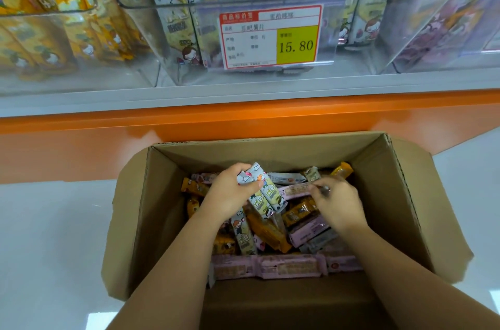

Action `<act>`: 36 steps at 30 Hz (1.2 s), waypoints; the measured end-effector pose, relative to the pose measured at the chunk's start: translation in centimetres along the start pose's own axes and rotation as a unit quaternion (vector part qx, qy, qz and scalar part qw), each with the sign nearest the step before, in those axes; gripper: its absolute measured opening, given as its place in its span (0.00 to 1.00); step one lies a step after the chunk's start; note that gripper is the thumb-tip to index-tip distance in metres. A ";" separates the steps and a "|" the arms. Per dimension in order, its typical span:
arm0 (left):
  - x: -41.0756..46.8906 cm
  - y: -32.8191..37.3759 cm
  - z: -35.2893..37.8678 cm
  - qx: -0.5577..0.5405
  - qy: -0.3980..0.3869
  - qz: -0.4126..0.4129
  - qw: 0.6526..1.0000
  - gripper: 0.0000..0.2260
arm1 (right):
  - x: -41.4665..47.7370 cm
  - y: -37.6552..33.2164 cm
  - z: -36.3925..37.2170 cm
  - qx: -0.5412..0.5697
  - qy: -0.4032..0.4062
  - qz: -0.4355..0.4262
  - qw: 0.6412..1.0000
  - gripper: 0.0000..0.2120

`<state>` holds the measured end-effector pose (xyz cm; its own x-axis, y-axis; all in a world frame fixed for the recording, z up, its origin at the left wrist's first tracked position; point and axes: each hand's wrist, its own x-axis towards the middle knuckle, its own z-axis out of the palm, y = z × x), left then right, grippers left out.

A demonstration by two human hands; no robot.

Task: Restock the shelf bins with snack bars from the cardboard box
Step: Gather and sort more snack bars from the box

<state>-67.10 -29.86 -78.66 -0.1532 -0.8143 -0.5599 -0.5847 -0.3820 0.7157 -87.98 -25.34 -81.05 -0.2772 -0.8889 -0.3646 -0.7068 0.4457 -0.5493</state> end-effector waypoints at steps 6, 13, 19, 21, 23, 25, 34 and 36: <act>-2.3 3.3 -1.8 0.048 -0.053 0.022 0.997 0.21 | -1.1 -1.7 -5.3 0.007 -0.024 -0.069 0.997 0.17; -8.1 9.9 -4.3 0.171 -0.055 0.138 0.974 0.20 | -4.5 -7.8 -12.1 -0.029 -0.085 -0.173 0.981 0.22; -13.3 15.3 -6.7 0.248 0.002 0.232 0.941 0.22 | -8.6 -13.6 -18.9 -0.149 -0.054 -0.288 0.944 0.19; -14.9 17.1 -7.5 0.260 0.023 0.261 0.929 0.23 | -9.9 -14.9 -21.2 -0.171 -0.030 -0.320 0.931 0.18; -16.3 19.0 -8.4 0.264 0.058 0.300 0.915 0.23 | -11.0 -15.9 -23.3 -0.162 0.010 -0.346 0.924 0.18; -17.4 21.1 -9.3 0.265 0.099 0.337 0.898 0.23 | -11.6 -16.5 -25.1 -0.130 0.061 -0.363 0.921 0.18; -15.5 27.5 -11.1 0.229 0.214 0.428 0.847 0.16 | -7.9 -16.9 -26.8 -0.056 0.215 -0.360 0.906 0.18; -13.6 27.7 -11.0 0.231 0.199 0.410 0.859 0.17 | -6.6 -16.8 -26.5 -0.076 0.205 -0.337 0.916 0.19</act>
<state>-72.45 -34.11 -46.66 -0.4350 -0.8465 0.3068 -0.6775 0.5322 0.5077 -91.55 -29.70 -49.48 0.0557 -0.9352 0.3497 -0.8809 -0.2109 -0.4237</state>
